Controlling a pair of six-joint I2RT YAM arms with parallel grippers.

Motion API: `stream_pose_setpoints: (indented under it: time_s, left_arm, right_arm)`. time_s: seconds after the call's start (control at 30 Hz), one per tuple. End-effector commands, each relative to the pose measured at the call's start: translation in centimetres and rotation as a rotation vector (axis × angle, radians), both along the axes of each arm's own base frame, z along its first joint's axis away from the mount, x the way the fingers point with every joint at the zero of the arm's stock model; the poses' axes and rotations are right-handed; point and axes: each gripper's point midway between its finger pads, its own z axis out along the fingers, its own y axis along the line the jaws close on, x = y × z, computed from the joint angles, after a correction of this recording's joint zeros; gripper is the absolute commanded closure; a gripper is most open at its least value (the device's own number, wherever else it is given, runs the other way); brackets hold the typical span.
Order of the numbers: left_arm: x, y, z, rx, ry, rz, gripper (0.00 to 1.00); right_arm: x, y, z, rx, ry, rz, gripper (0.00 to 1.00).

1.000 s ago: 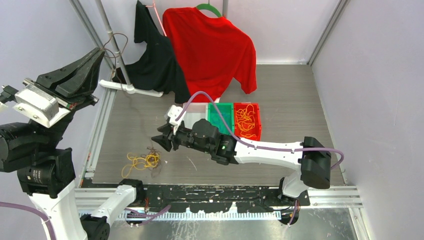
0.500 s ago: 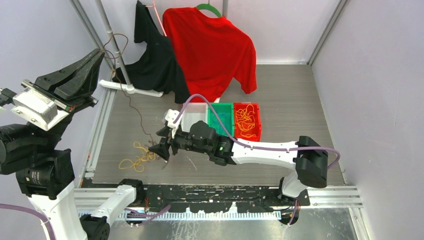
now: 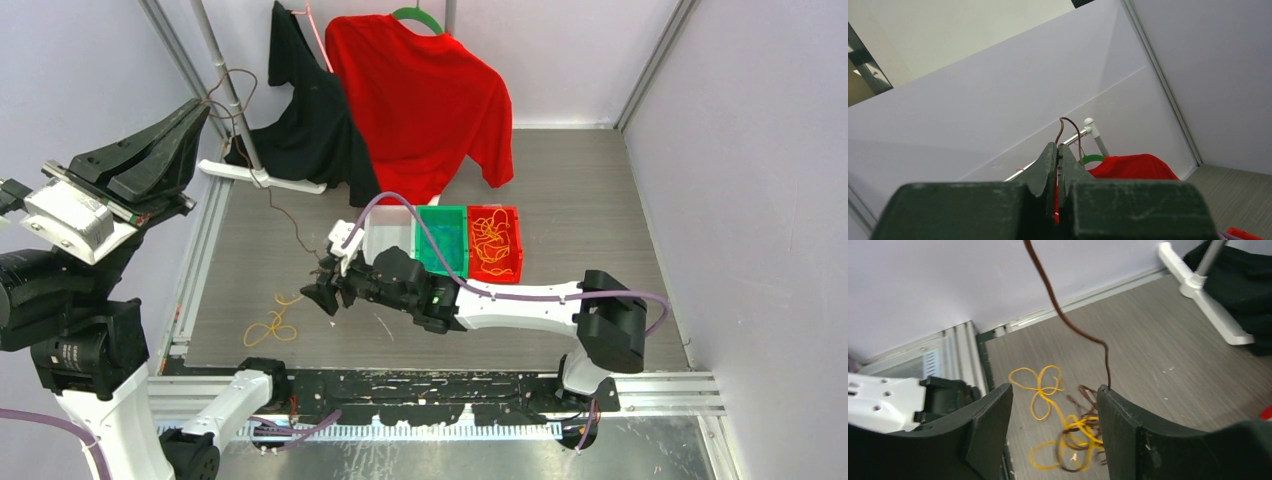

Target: Untangle the cables

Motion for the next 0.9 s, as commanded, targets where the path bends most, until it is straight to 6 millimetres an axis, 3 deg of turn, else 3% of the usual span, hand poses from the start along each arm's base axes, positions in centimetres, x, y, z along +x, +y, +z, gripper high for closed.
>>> stream_pose_setpoints:
  time_s: [0.0, 0.2, 0.3, 0.5, 0.67, 0.87]
  left_arm:
    - [-1.5, 0.0, 1.0, -0.009, -0.039, -0.015, 1.0]
    - [-1.8, -0.2, 0.8, -0.008, -0.033, -0.032, 1.0]
    - [-2.1, -0.1, 0.9, -0.008, -0.038, -0.029, 1.0]
    - [-1.8, -0.3, 0.4, -0.001, -0.027, -0.037, 1.0]
    - [-1.8, -0.4, 0.3, -0.005, -0.026, -0.041, 1.0]
    - [-1.8, -0.3, 0.2, -0.007, -0.021, -0.042, 1.0]
  right_arm:
    - [2.8, -0.2, 3.1, 0.068, -0.072, -0.154, 0.33]
    - [4.4, 0.1, 2.9, 0.048, -0.091, -0.226, 0.36]
    - [4.4, -0.1, 2.8, 0.038, -0.083, -0.228, 0.45]
    - [3.3, -1.8, 2.5, 0.065, -0.045, -0.211, 0.32]
    - [2.0, -0.6, 3.5, 0.091, -0.042, -0.122, 0.3]
    - [0.8, 0.5, 4.8, 0.148, -0.025, -0.041, 0.41]
